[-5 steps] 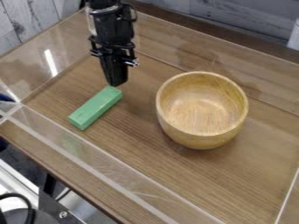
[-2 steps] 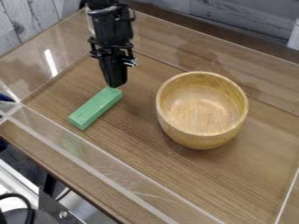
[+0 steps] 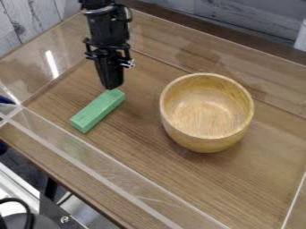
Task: Put the green block in the brown bowl
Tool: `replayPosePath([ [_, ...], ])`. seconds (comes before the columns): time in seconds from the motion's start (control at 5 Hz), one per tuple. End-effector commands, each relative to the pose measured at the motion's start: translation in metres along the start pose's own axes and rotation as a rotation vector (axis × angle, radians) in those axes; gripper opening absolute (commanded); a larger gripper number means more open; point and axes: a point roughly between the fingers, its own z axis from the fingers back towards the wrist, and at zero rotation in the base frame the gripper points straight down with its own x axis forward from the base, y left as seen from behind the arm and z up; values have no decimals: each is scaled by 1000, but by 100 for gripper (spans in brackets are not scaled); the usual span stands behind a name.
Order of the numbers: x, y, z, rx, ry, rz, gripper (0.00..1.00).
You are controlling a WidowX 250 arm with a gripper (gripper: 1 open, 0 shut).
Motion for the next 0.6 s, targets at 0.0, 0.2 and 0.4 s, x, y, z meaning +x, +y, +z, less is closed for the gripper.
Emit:
replayPosePath([
  [0.0,1,9,6,22,-18,47,0],
  [0.2,-3,16,-5,14,7,98,0],
  [0.4,-3,18,-8,21,21,94,0],
])
